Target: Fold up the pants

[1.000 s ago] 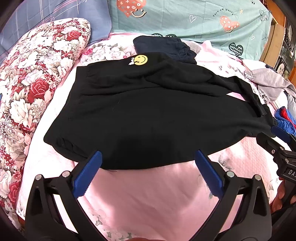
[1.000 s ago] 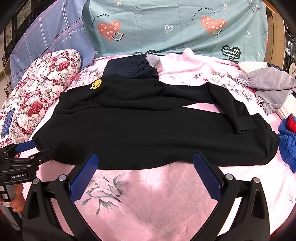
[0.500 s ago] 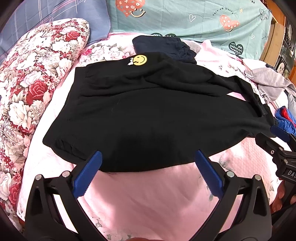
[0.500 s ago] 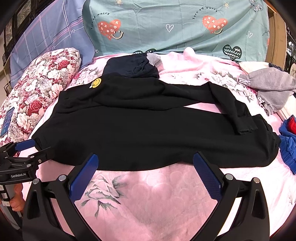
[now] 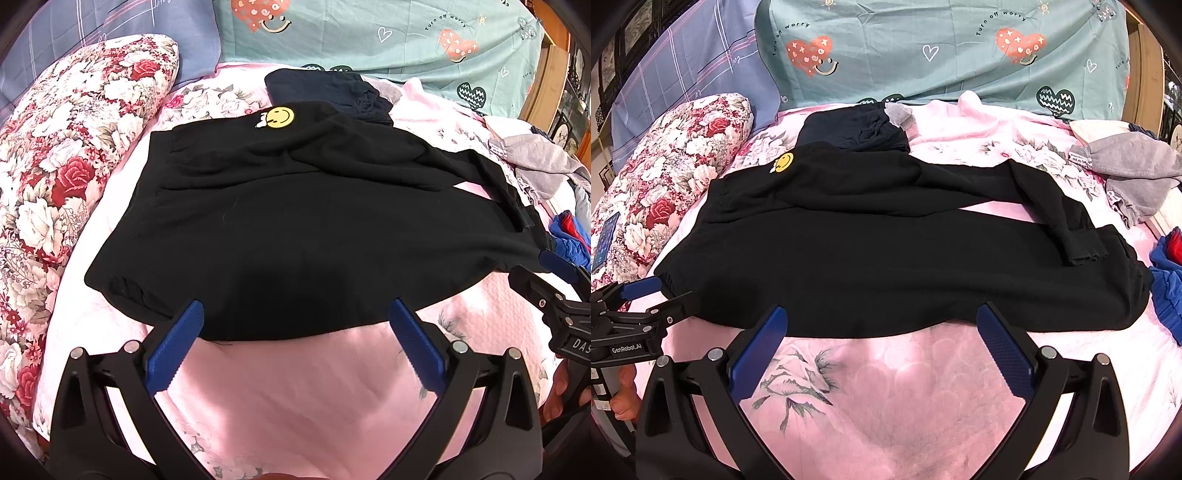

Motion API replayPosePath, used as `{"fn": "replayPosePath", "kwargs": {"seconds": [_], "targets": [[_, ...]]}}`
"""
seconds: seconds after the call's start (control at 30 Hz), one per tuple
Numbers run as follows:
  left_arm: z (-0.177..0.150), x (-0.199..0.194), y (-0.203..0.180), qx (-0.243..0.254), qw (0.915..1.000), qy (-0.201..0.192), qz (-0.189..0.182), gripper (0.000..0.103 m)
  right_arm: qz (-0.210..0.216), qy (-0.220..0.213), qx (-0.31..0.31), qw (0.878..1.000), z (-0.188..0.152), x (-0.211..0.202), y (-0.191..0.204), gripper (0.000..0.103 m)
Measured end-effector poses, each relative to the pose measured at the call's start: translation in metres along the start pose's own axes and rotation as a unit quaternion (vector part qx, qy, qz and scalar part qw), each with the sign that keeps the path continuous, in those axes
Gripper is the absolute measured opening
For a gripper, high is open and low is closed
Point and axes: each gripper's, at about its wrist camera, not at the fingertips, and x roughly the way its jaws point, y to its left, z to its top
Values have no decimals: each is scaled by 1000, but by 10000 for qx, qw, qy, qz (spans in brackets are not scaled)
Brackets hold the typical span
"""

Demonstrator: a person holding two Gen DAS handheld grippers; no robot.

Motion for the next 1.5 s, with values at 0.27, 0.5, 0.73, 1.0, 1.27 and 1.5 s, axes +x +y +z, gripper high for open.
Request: {"fn": "replayPosePath", "kwargs": {"seconds": [0.27, 0.5, 0.73, 1.0, 1.27, 1.5], "targets": [[-18, 25, 77, -1049, 9913, 667, -436, 101, -15, 291, 522, 9982, -8, 16, -30, 102], [-27, 19, 158, -2181, 9724, 626, -540, 100, 15, 428, 691, 9967, -9, 30, -38, 102], [-13, 40, 173, -2394, 9671, 668, -538, 100, 35, 501, 722, 9961, -7, 40, -40, 102], [22, 73, 179, -2564, 9623, 758, -507, 58, -149, 461, 1004, 9938, -6, 38, -62, 102], [23, 58, 160, -2250, 9726, 428, -409, 14, -644, 579, 1971, 9766, -14, 35, -137, 102], [25, 47, 166, -2310, 9711, 300, -526, 14, -1394, 398, 2932, 9450, -25, 16, -214, 102]]}}
